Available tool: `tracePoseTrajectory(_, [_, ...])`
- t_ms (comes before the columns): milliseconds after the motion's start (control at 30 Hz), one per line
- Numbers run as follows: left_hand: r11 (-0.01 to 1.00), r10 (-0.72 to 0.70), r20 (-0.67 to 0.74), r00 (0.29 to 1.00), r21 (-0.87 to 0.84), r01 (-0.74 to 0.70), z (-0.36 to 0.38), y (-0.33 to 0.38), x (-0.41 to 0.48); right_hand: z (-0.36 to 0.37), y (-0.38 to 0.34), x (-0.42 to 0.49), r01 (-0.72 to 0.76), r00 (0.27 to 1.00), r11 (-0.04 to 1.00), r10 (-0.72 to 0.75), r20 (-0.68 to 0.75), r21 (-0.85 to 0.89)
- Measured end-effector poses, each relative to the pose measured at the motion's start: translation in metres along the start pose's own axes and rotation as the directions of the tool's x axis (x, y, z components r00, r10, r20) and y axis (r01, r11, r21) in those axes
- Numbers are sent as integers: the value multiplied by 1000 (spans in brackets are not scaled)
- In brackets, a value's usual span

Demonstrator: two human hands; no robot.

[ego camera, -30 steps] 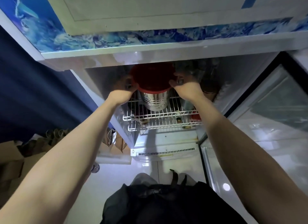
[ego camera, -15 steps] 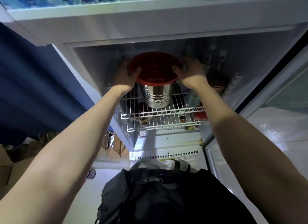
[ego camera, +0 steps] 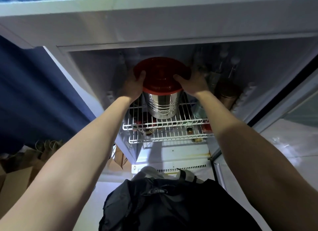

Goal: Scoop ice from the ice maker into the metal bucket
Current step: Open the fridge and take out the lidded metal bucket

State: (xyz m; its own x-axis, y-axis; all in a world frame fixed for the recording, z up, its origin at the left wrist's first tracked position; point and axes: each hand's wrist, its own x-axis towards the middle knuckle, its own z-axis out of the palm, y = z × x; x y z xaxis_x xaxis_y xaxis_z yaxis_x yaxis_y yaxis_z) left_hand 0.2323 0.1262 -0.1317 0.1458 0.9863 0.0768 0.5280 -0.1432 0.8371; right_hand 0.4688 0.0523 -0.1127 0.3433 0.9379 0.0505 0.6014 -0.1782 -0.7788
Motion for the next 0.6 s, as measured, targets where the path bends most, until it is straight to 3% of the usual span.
tracePoseTrajectory(167, [1000, 22, -25, 999, -16, -22, -2, 3, -2, -5, -7, 3, 32, 995, 999, -35, -95, -32])
tracePoseTrajectory(367, [999, 13, 2, 1000, 44, -13, -7, 0, -5, -1, -2, -4, -9, 1000, 999, 9, -1, -42])
tracePoseTrajectory(533, [970, 14, 47, 999, 242, -25, -19, 11, -5, -4, -2, -11, -38, 999, 999, 37, 31, 4])
tracePoseTrajectory(600, [976, 18, 73, 997, 217, -34, -23, 12, -2, -6, -2, -11, -40, 997, 999, 40, 68, 3])
